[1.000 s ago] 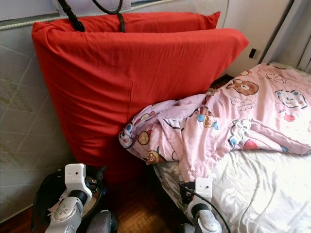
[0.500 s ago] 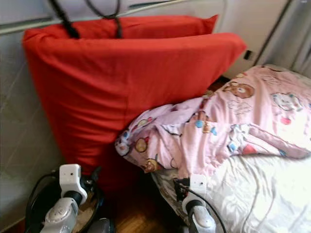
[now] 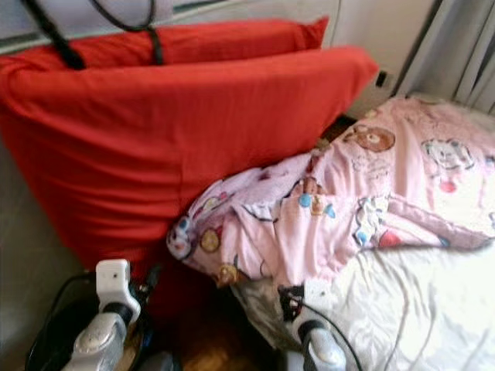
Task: Clean up the room
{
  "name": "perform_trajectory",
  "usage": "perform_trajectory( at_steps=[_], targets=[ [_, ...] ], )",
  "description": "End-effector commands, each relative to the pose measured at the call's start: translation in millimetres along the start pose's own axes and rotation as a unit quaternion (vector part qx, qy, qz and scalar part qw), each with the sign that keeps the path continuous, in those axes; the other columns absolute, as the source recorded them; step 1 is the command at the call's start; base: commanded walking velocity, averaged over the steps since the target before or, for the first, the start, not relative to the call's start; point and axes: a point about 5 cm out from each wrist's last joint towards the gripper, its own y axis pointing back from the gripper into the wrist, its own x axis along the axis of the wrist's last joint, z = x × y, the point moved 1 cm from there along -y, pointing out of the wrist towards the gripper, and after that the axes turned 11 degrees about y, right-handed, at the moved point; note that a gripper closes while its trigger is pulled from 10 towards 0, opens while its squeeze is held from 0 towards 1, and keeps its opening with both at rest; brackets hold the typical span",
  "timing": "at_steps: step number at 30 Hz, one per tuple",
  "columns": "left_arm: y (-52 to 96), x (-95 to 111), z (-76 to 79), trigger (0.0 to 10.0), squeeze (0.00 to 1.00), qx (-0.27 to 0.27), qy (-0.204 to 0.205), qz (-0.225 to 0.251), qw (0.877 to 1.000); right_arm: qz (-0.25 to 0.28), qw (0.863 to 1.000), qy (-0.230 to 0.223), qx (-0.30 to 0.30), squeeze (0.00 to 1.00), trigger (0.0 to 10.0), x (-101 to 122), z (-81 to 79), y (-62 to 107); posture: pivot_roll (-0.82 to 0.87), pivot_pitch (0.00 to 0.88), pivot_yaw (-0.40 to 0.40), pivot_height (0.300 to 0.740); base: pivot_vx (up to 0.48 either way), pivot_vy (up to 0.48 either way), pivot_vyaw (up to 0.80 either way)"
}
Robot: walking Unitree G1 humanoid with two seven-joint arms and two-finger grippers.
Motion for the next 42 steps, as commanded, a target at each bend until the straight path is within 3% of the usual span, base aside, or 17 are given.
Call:
perform_trajectory(
  at_steps=[1, 11, 21, 22, 23, 30, 34, 36, 42],
  targets=[
    [0.1, 4.2, -5.5, 10.0, 0.00, 0.004, -0.007, 0.007, 1.000, -0.002, 1.000, -0.001, 0.003, 0.00, 10.0, 2.0, -3.2, -1.8, -0.02, 0.033, -0.046, 0.624, 0.292, 0.000, 0.00],
    [-1.5, 7.9, -4.8, 10.0, 0.00, 0.004, -0.009, 0.012, 1.000, 0.005, 1.000, -0.001, 0.008, 0.00, 10.0, 3.9, -6.2, -2.3, -0.02, 0.046, -0.043, 0.624, 0.109, 0.000, 0.00],
    [-6.3, 28.5, 1.8, 10.0, 0.00, -0.011, -0.015, 0.043, 0.999, -0.014, 1.000, -0.008, 0.016, 0.00, 10.0, 10.7, -9.8, -9.8, 0.02, 0.086, -0.040, 0.624, 0.000, 0.000, 0.00],
    [-8.5, 33.9, 1.8, 10.0, 0.00, -0.014, -0.018, 0.050, 0.999, -0.017, 1.000, -0.009, 0.016, 0.75, 10.0, 15.4, -10.8, -13.0, 0.03, 0.096, -0.042, 0.624, 0.000, 0.000, 0.00],
    [-8.9, 36.1, 1.7, 10.0, 0.00, -0.015, -0.021, 0.052, 0.998, -0.018, 1.000, -0.009, 0.017, 1.00, 10.0, 17.0, -11.6, -14.1, 0.04, 0.109, -0.042, 0.624, 0.000, 0.000, 0.00],
    [-5.5, 48.1, 0.4, 10.0, 0.00, -0.018, -0.042, 0.066, 0.997, -0.023, 1.000, 0.004, 0.009, 1.00, 10.0, 30.0, -13.2, -21.8, 0.08, 0.171, -0.047, 0.624, 0.000, 0.000, 0.00],
    [5.7, 51.2, 2.3, 10.0, 0.00, -0.017, -0.041, 0.072, 0.996, -0.013, 1.000, 0.011, 0.011, 1.00, 10.0, 40.2, -16.9, -26.1, 0.11, 0.214, -0.048, 0.624, 0.000, 0.000, 0.00],
    [9.8, 52.2, 2.4, 10.0, 0.00, -0.016, -0.040, 0.073, 0.996, -0.010, 1.000, 0.014, 0.008, 0.00, 10.0, 43.4, -17.2, -27.3, 0.12, 0.232, -0.048, 0.624, 0.000, 0.000, 0.00],
    [26.9, 57.6, 4.8, 10.0, 0.00, -0.015, -0.039, 0.078, 0.996, 0.002, 1.000, 0.028, 0.000, 0.00, 10.0, 56.9, -17.9, -32.3, 0.14, 0.300, -0.053, 0.624, 0.000, 0.000, 0.00]
  ],
)
